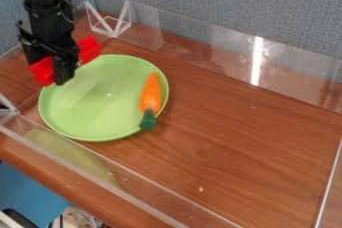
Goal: Move the red object from the green plate to the table
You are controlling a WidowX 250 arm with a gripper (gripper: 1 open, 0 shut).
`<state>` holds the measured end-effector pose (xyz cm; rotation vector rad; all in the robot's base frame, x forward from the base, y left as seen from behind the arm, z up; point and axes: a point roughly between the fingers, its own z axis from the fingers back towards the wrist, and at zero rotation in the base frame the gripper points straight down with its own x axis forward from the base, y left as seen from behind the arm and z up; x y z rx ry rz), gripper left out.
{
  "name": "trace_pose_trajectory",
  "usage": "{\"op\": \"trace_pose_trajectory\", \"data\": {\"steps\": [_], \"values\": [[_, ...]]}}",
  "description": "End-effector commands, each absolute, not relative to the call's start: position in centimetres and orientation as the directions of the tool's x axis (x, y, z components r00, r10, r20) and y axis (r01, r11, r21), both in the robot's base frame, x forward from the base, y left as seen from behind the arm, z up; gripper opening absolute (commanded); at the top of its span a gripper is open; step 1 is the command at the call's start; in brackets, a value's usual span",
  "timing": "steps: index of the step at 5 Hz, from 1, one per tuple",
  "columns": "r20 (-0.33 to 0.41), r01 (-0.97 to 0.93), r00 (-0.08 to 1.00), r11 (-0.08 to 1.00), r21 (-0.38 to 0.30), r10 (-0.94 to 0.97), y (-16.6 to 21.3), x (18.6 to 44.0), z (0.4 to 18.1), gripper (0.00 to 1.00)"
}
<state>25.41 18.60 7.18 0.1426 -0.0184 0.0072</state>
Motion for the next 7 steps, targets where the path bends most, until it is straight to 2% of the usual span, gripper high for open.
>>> {"op": "trace_pose_trajectory", "data": {"steps": [1, 2, 3, 4, 5, 6, 7], "values": [[0.071, -0.029, 0.997, 0.986, 0.164, 0.018, 19.5, 26.0, 9.6, 0.0], [0.115, 0.047, 0.991, 0.987, 0.156, -0.065, 17.1, 26.1, 11.6, 0.0], [0.181, 0.027, 0.982, 0.987, 0.158, -0.056, 13.1, 26.1, 14.6, 0.0], [0.217, 0.045, 0.973, 0.989, 0.142, -0.076, 8.1, 25.7, 16.1, 0.0], [0.22, 0.176, 0.955, 0.976, 0.129, -0.201, 3.2, 24.4, 15.4, 0.0], [0.208, 0.28, 0.932, 0.954, 0.105, -0.296, -1.8, 23.5, 13.6, 0.0], [0.183, 0.34, 0.918, 0.936, 0.095, -0.352, -4.5, 22.8, 10.3, 0.0]]}}
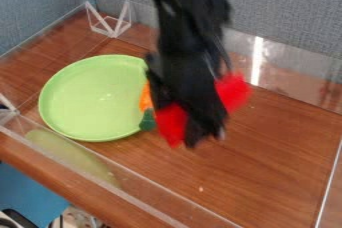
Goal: Move the red object from the green plate to the table
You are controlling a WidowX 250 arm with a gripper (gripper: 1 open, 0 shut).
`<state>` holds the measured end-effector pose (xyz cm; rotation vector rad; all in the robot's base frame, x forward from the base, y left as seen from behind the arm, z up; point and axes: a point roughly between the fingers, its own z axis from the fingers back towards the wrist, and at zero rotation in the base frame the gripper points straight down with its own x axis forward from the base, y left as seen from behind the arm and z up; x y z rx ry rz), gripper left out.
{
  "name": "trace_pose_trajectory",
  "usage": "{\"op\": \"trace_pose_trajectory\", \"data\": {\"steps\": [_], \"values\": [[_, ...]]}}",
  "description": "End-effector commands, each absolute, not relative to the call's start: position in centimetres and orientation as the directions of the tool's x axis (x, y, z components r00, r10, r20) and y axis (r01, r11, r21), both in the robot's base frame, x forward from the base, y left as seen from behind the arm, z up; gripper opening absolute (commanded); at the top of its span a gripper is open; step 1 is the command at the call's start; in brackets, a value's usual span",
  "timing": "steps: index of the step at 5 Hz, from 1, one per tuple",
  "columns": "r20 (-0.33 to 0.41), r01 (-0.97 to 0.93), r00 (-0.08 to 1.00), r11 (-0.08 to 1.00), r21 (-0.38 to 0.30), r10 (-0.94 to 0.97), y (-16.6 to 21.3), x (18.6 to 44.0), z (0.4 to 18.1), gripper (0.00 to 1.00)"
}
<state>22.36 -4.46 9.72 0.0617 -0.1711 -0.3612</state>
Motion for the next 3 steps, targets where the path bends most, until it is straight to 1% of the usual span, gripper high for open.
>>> {"op": "trace_pose_trajectory", "data": {"steps": [1, 2, 3], "values": [[0.166, 0.364, 0.913, 0.928, 0.077, -0.372, -5.2, 22.5, 6.5, 0.0], [0.159, 0.396, 0.903, 0.917, 0.054, -0.399, -5.6, 22.5, 3.6, 0.0], [0.155, 0.371, 0.915, 0.928, 0.046, -0.373, -6.9, 21.7, 2.8, 0.0]]}}
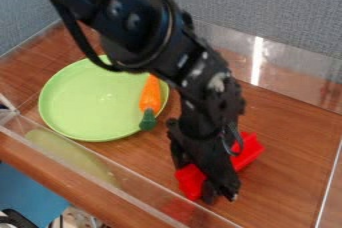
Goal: Move the red object from the green plate to the table
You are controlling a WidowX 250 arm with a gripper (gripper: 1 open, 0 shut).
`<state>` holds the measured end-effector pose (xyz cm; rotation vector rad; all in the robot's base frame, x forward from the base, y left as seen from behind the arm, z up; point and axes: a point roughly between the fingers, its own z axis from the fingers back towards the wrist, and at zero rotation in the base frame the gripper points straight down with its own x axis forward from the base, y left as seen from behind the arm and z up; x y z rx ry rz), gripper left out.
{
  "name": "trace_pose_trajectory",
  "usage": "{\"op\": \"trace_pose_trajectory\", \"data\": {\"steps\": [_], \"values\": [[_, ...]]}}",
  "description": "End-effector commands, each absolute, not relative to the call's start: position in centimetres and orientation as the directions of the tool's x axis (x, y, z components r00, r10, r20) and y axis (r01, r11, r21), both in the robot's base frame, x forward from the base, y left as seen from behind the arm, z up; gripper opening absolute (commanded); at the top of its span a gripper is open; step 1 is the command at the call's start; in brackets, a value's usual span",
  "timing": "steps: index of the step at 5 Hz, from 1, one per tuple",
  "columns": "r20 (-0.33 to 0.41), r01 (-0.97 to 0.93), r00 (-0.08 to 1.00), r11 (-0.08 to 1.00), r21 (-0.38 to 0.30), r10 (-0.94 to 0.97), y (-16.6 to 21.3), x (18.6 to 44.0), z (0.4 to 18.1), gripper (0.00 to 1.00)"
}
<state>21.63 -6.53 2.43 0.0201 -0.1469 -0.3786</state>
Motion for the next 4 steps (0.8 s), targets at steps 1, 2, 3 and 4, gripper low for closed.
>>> {"op": "trace_pose_trajectory", "data": {"steps": [1, 2, 3, 4], "values": [[0.149, 0.315, 0.937, 0.948, 0.036, -0.317, -7.7, 21.0, 2.6, 1.0], [0.168, 0.252, 0.953, 0.968, 0.015, -0.251, -6.8, 21.4, 3.2, 1.0], [0.181, 0.208, 0.962, 0.978, 0.004, -0.205, -5.8, 22.0, 3.8, 1.0], [0.195, 0.182, 0.964, 0.983, 0.004, -0.18, -5.3, 22.6, 4.4, 1.0]]}}
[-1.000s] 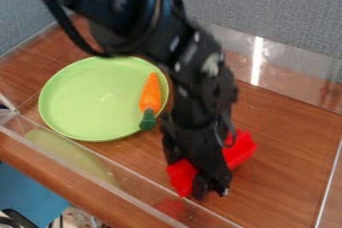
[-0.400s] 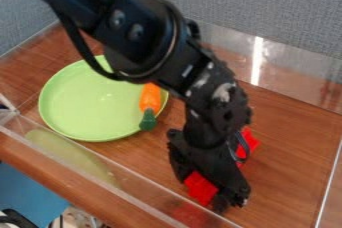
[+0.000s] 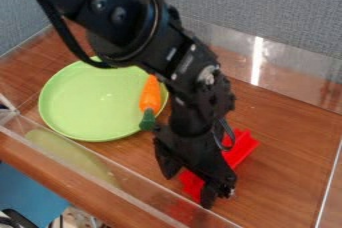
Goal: Move the red object from the green plate to the table
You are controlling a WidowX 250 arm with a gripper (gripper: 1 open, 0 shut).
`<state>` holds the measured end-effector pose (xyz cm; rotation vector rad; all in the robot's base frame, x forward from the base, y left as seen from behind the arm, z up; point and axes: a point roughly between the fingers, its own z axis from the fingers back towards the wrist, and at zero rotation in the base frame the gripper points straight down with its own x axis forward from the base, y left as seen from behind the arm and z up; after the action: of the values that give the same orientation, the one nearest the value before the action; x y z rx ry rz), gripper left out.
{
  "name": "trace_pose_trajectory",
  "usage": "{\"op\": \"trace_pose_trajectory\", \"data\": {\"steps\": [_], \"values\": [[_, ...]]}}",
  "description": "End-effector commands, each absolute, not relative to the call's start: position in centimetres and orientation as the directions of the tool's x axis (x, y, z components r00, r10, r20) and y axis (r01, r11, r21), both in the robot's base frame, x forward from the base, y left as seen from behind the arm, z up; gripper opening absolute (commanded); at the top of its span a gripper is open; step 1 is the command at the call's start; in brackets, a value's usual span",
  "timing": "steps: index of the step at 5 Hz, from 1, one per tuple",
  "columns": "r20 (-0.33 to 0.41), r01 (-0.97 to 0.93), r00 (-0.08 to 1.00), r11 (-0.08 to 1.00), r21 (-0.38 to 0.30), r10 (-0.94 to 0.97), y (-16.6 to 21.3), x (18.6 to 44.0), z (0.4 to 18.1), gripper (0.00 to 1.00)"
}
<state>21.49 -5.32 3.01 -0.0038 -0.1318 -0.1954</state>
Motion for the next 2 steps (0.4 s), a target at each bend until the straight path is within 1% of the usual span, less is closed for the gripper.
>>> {"op": "trace_pose_trajectory", "data": {"steps": [1, 2], "values": [[0.203, 0.21, 0.957, 0.978, 0.003, -0.207, -6.12, 22.78, 3.67, 1.0], [0.206, 0.239, 0.95, 0.971, -0.001, -0.234, -6.93, 22.74, 3.0, 1.0]]}}
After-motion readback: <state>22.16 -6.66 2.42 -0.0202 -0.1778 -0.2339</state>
